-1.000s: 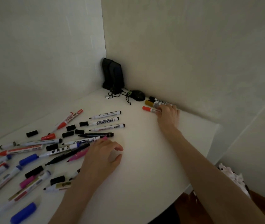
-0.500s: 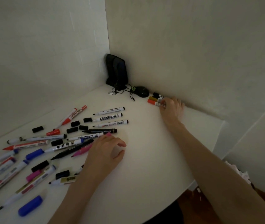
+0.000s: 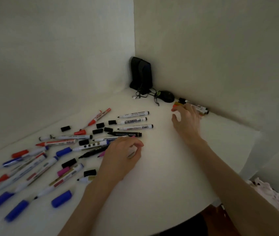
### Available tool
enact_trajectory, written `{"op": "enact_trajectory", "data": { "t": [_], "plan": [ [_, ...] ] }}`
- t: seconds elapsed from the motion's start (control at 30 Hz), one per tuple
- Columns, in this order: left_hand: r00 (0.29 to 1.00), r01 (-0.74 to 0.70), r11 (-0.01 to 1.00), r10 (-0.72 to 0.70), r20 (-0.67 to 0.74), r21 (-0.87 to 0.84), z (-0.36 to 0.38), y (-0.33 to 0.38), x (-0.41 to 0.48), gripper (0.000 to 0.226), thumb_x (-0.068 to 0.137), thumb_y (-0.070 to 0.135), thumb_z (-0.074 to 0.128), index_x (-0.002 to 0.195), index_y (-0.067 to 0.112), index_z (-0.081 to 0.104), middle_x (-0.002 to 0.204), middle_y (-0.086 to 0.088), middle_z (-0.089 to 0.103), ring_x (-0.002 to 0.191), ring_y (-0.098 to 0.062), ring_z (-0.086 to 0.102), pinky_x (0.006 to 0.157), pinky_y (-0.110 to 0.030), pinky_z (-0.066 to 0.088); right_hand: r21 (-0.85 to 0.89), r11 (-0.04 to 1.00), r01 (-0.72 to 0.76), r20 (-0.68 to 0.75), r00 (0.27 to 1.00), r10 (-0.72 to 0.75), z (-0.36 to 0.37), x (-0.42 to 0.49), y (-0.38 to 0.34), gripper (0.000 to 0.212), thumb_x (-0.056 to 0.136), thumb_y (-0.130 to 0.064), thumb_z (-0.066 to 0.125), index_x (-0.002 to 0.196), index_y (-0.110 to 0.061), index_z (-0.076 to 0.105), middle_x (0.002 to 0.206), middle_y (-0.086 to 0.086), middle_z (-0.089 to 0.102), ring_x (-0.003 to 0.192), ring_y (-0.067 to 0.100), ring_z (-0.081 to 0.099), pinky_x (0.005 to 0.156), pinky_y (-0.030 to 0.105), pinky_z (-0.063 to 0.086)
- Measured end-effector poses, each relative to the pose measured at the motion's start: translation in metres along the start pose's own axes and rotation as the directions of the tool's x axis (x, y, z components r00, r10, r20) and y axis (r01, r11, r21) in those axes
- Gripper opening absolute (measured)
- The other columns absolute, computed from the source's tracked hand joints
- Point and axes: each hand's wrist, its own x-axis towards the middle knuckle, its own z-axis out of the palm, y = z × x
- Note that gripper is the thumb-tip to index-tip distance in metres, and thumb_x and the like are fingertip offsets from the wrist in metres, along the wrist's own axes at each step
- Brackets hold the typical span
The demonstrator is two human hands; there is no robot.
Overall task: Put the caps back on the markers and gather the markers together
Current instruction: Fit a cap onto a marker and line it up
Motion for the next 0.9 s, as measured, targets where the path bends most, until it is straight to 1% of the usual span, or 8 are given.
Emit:
{"op": "enact_trajectory", "data": {
  "t": [0.13,0.2,0.3,0.43,0.57,0.7,0.8,0.9],
  "plan": [
    [0.988,0.144,0.989,-0.145,-0.054,-0.023,-0.036,-0.017,-0.016,0.017,0.092,0.024,0.06,0.103,0.031,0.07,0.101,0.019,0.067,0.094,0.0,0.06,0.086,-0.016,0.046,0.26,0.951,0.164,0.207,0.953,-0.221,-0.014,-0.03,-0.068,0.013,0.091,-0.02,0.068,0.103,-0.026,0.07,0.092,-0.01,0.059,0.082,0.007,0.056,0.071,0.015,0.04],
    [0.973,0.205,0.978,-0.207,-0.102,-0.027,-0.057,-0.029,-0.03,0.019,0.093,0.021,0.057,0.103,0.032,0.069,0.101,0.021,0.067,0.094,0.004,0.06,0.087,-0.011,0.045,0.439,0.875,0.201,0.282,0.895,-0.347,-0.027,-0.051,-0.101,0.012,0.09,-0.018,0.071,0.1,-0.025,0.073,0.086,-0.013,0.062,0.075,0.008,0.059,0.066,0.009,0.037],
    [0.943,0.283,0.958,-0.285,-0.174,-0.036,-0.083,-0.044,-0.053,0.024,0.094,0.014,0.057,0.106,0.031,0.07,0.102,0.022,0.068,0.094,0.007,0.061,0.081,-0.005,0.043,0.593,0.771,0.232,0.372,0.771,-0.517,-0.04,-0.086,-0.139,0.013,0.09,-0.025,0.073,0.102,-0.026,0.074,0.088,-0.015,0.065,0.079,0.008,0.062,0.066,0.009,0.041],
    [0.921,0.354,0.935,-0.349,-0.176,0.001,-0.109,-0.049,-0.079,0.022,0.096,0.018,0.054,0.107,0.034,0.066,0.099,0.021,0.065,0.09,0.007,0.059,0.078,-0.006,0.045,0.576,0.741,0.345,0.429,0.644,-0.633,-0.033,-0.12,-0.165,0.025,0.086,-0.051,0.069,0.103,-0.032,0.071,0.092,-0.018,0.062,0.083,0.002,0.059,0.071,0.018,0.05],
    [0.911,0.409,0.904,-0.412,-0.002,0.127,-0.138,-0.048,-0.112,0.018,0.093,0.035,0.058,0.108,0.045,0.059,0.095,0.027,0.058,0.09,0.009,0.054,0.081,-0.01,0.043,0.514,0.731,0.449,0.417,0.613,-0.67,-0.024,-0.131,-0.167,0.029,0.086,-0.056,0.064,0.106,-0.036,0.068,0.094,-0.02,0.059,0.085,-0.001,0.055,0.071,0.022,0.051],
    [0.838,0.448,0.845,-0.511,0.193,0.291,-0.149,-0.058,-0.133,0.025,0.085,0.051,0.065,0.109,0.046,0.059,0.101,0.026,0.054,0.098,0.004,0.051,0.082,-0.012,0.04,0.502,0.72,0.479,0.413,0.599,-0.686,-0.021,-0.133,-0.166,0.032,0.088,-0.055,0.058,0.112,-0.036,0.069,0.094,-0.02,0.058,0.086,-0.001,0.055,0.072,0.023,0.052],
    [0.813,0.415,0.829,-0.523,0.256,0.374,-0.142,-0.066,-0.138,0.029,0.084,0.057,0.063,0.11,0.044,0.061,0.098,0.025,0.052,0.093,0.004,0.047,0.073,-0.01,0.035,0.536,0.707,0.46,0.387,0.611,-0.691,-0.023,-0.136,-0.166,0.028,0.09,-0.048,0.061,0.11,-0.032,0.071,0.094,-0.018,0.06,0.084,0.002,0.058,0.072,0.026,0.054],
    [0.848,0.383,0.864,-0.469,0.246,0.328,-0.139,-0.061,-0.137,0.026,0.088,0.051,0.062,0.113,0.043,0.061,0.102,0.025,0.052,0.095,0.003,0.049,0.077,-0.01,0.038,0.589,0.707,0.39,0.341,0.674,-0.656,-0.031,-0.133,-0.163,0.02,0.092,-0.042,0.063,0.106,-0.03,0.069,0.096,-0.019,0.059,0.086,0.003,0.059,0.075,0.023,0.052]
  ]
}}
